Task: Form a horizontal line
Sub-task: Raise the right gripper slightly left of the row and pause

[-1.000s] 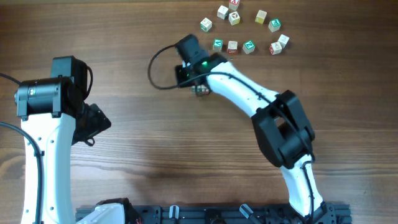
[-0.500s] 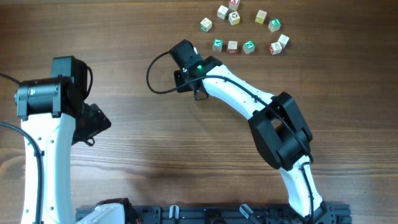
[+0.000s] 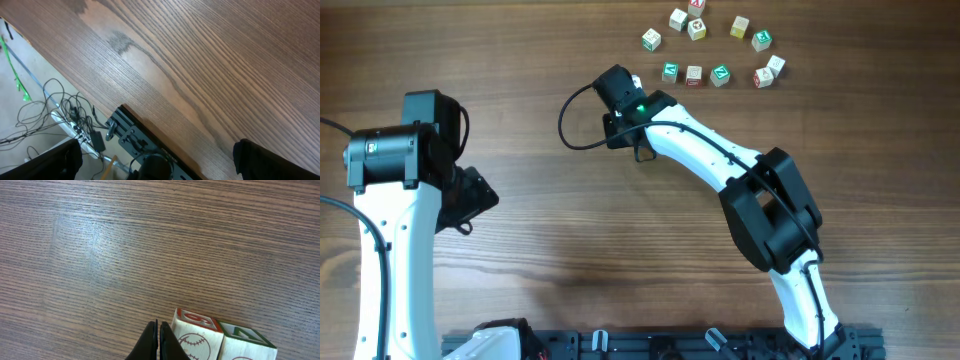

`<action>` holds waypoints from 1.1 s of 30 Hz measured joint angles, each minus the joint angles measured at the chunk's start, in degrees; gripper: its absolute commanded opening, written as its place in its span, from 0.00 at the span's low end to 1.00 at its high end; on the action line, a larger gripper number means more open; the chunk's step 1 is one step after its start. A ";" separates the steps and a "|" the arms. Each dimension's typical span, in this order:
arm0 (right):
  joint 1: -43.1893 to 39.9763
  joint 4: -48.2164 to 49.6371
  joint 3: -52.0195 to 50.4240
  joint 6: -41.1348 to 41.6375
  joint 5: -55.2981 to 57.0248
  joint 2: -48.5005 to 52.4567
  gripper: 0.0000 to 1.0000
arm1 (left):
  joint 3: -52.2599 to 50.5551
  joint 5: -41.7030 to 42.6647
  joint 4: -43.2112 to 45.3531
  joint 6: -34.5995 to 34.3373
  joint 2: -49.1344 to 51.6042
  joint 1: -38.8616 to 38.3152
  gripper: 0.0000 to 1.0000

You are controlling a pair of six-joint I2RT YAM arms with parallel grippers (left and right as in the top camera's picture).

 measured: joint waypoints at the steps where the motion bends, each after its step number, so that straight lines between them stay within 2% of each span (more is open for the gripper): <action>1: 0.00 0.00 0.00 0.02 0.02 0.00 0.05 | 0.00 0.00 0.02 0.00 0.00 0.00 1.00; 33: 0.00 0.79 -0.02 -0.04 -0.79 1.88 0.05 | 0.00 0.00 0.00 0.00 0.00 0.00 1.00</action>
